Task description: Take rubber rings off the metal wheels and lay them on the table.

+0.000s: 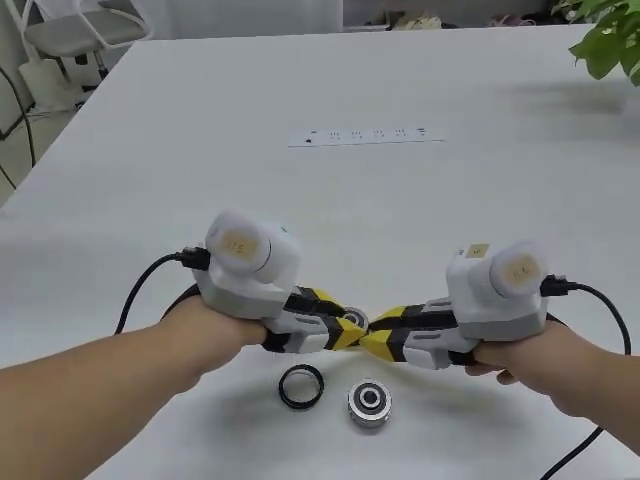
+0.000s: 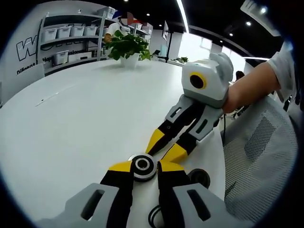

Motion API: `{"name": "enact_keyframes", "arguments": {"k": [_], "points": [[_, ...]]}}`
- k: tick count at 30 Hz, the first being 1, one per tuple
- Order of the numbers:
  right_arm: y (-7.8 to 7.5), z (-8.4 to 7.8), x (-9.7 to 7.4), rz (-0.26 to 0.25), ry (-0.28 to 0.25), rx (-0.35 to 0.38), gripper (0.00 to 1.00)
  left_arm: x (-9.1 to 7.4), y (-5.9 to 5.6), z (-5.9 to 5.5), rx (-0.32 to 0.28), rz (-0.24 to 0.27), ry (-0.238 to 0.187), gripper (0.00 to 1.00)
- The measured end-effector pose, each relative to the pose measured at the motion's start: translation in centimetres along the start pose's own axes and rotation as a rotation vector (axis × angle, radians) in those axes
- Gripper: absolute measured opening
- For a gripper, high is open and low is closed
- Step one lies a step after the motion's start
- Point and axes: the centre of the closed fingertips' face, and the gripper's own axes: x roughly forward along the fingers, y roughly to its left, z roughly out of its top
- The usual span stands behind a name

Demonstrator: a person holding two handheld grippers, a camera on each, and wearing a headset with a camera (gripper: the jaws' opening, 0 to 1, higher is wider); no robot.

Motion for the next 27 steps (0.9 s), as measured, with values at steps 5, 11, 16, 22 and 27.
{"name": "enact_keyframes", "arguments": {"k": [5, 11, 16, 22, 27], "points": [[-0.04, 0.02, 0.02, -0.001, -0.002, -0.002, 0.12, 0.32, 0.09, 0.05, 0.095, 0.022, 0.013, 0.12], [-0.03, 0.07, 0.00, -0.001, -0.008, -0.004, 0.12, 0.40, 0.21, -0.19, 0.136, 0.043, 0.032, 0.10], [0.01, 0.07, 0.00, -0.006, -0.010, -0.010, 0.12, 0.22, 0.33, -0.13, 0.133, 0.072, 0.016, 0.08], [-0.01, 0.05, -0.02, -0.007, -0.010, -0.008, 0.11, 0.31, 0.35, -0.10, 0.130, 0.087, 0.003, 0.07], [0.00, 0.01, -0.05, -0.013, -0.007, -0.002, 0.11, 0.30, 0.34, -0.07, 0.132, 0.093, 0.005, 0.07]]}}
